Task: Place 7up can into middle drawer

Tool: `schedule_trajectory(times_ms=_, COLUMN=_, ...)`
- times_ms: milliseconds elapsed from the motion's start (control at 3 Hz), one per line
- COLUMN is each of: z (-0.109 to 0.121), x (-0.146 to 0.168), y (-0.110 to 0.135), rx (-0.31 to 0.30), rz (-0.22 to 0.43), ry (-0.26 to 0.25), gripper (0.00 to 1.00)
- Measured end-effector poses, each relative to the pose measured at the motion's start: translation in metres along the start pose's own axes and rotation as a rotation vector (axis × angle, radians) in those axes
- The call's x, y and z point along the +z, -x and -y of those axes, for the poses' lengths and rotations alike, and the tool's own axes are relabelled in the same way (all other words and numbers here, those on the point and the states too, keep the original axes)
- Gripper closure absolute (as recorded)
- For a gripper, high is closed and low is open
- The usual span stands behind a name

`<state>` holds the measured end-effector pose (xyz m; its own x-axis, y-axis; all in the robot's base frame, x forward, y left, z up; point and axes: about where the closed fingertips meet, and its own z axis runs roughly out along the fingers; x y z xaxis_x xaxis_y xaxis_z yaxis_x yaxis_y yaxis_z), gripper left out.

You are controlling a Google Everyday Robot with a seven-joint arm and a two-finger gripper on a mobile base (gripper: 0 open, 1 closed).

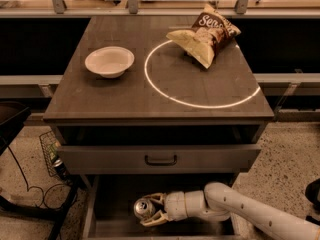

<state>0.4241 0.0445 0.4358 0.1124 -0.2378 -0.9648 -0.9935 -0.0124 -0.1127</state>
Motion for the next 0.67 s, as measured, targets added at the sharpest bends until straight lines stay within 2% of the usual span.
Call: schedule_trajectory(times_ms=667, z=0.007, x=0.025, y=-0.031, rx=0.019, rz=-0.011, ry=-0.008, gripper=1.00)
